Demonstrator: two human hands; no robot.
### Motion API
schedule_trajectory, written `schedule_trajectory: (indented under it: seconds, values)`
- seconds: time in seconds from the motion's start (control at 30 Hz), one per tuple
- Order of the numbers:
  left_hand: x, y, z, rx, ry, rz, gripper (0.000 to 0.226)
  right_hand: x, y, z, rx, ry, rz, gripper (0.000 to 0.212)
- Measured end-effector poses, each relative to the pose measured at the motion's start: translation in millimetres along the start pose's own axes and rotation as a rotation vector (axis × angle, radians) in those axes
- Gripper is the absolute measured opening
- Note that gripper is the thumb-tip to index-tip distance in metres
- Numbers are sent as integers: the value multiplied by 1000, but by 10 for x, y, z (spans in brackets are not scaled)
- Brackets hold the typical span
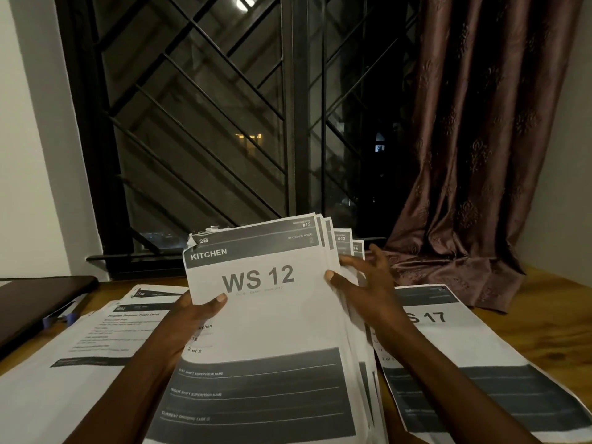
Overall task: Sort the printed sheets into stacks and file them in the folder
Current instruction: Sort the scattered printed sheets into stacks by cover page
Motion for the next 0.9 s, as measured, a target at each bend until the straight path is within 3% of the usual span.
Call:
schedule_trajectory:
  seconds: [0.13,0.2,0.3,0.4,0.53,0.6,0.7,0.73,0.83,0.9]
  values:
    - [-16,2,-2,-4,3,-17,23,4,96,154,-346,107,-98,10]
    - [-31,-19,-17,-3,-3,-11,22,-24,77,235,-354,126,-78,26]
    - [-50,-19,-39,15,-7,-31,20,-26,61,207,-448,106,-94,27]
    - [-49,-16,-35,-10,6,-23,17,-33,51,196,-370,87,-87,31]
    - [-18,-18,-26,-22,14,-3,16,-49,-85,129,-32,-68,152,51]
    - [-22,-15,-32,-28,11,-7,17,-27,-79,49,56,-110,152,38]
    - [-20,-6,-16,-15,7,-37,19,5,40,64,-2,40,-16,15]
    - [-15,-2,2,-18,12,-58,30,14,70,90,-82,65,-49,12]
    - [-8,-8,26,-43,14,-97,97,27,74,150,-308,108,-49,17]
    - [-29,-38,-2,-20,5,-94,100,13,50,185,-410,126,-48,22]
Point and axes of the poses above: each hand's wrist, its own x-axis away from the middle knuckle, its own y-axis out of the palm, z = x × y, the point moved 5 cm from there along -x, towards the middle knuckle, and after that the axes turned 7 degrees about -z, right-handed, at the moved point
